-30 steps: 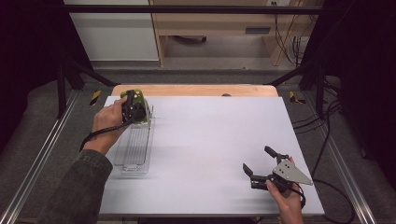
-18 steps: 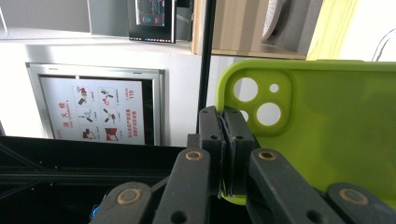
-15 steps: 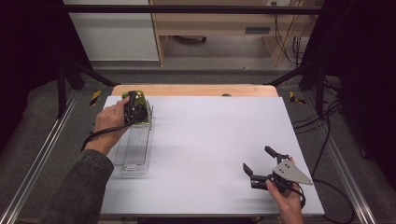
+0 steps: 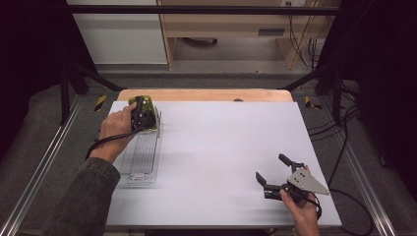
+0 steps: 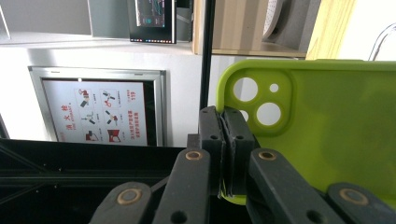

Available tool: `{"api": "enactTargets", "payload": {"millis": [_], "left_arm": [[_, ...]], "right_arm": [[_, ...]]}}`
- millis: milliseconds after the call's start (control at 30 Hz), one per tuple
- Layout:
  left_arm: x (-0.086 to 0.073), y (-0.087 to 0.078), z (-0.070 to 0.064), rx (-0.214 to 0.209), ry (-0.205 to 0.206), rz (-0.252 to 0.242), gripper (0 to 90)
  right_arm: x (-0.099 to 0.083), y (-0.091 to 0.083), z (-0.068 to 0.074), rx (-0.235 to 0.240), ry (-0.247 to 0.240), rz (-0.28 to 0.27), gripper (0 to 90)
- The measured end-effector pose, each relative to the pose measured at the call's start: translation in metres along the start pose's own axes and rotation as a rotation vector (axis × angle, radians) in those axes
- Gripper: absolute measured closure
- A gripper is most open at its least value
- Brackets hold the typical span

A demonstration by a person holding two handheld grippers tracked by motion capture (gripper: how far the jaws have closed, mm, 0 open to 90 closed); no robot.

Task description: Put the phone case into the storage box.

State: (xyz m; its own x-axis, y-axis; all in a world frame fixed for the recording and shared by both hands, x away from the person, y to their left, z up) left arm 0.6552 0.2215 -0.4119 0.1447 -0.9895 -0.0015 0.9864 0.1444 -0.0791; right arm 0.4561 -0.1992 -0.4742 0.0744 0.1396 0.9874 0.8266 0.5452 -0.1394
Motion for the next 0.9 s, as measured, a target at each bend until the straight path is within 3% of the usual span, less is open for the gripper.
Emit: {"api": "enactTargets", "payload": {"millis": [900], "left_arm": [[-0.0011, 0.0021, -0.0087, -0.013, -0.001, -0.005, 87.6]], "right_arm": [[-0.0009, 0.0006, -0.0003, 0.000, 0.000, 0.005, 2.5]]}}
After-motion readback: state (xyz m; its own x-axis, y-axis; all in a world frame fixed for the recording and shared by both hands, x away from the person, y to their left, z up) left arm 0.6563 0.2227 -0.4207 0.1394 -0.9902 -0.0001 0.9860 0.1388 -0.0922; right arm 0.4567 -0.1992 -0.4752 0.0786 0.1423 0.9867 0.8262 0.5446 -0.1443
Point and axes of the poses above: each handheld gripper's, and its own axes: y roughly forward along the jaws, x roughly out of its top, z roughly to its left, the point moved 7 cm from there along y, roughly forward along the jaws, and after that the axes turned 2 degrees about z, right-handed, at the moved point
